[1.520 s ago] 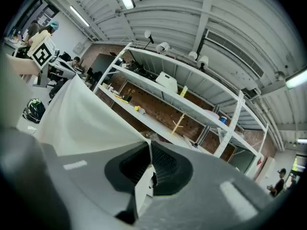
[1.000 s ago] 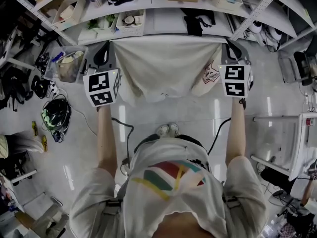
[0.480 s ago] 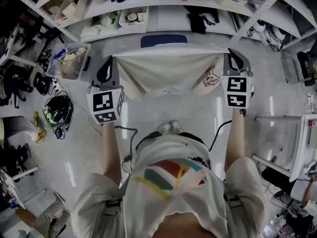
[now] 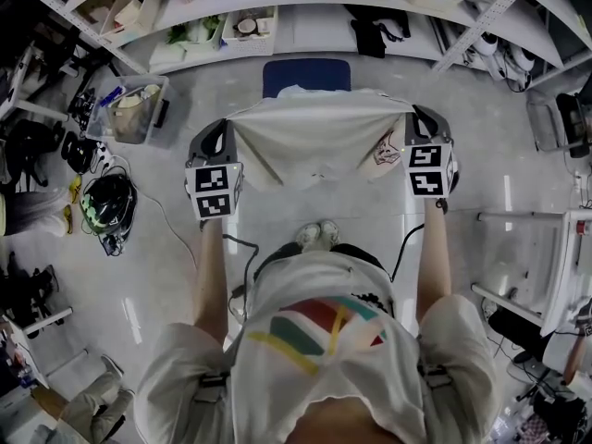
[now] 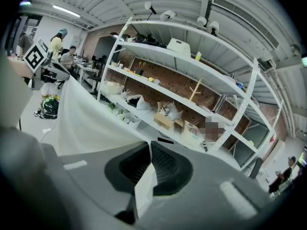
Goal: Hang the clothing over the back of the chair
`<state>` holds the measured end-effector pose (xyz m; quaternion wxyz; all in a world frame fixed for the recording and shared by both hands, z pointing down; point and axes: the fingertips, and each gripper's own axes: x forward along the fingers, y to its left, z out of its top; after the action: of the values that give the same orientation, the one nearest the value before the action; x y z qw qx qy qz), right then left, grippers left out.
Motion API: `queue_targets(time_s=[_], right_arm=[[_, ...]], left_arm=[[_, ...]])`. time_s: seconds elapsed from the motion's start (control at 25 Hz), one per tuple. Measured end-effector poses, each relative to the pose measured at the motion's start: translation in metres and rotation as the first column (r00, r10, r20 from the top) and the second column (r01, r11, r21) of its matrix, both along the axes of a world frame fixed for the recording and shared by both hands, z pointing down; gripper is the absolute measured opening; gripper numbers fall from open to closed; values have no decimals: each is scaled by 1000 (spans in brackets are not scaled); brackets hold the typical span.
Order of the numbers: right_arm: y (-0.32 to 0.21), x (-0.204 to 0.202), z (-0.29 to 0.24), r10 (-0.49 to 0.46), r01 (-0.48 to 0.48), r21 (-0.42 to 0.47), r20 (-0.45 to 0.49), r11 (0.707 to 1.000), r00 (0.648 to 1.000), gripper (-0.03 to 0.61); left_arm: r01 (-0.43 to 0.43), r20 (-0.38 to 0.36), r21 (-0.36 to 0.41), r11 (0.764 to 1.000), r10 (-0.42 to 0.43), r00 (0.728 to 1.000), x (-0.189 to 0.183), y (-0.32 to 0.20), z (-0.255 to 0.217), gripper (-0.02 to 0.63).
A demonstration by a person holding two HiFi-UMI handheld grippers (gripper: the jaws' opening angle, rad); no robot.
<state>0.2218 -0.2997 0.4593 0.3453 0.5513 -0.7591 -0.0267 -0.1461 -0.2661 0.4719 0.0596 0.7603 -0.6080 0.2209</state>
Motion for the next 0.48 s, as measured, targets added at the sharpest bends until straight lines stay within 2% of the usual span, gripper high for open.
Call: queue_targets(time_s=[0.48], right_arm=[[-8, 0, 61, 6, -8, -124, -22, 992, 1000, 6]], left_arm=[[20, 41, -85, 996, -17, 999, -1, -28, 48, 14]])
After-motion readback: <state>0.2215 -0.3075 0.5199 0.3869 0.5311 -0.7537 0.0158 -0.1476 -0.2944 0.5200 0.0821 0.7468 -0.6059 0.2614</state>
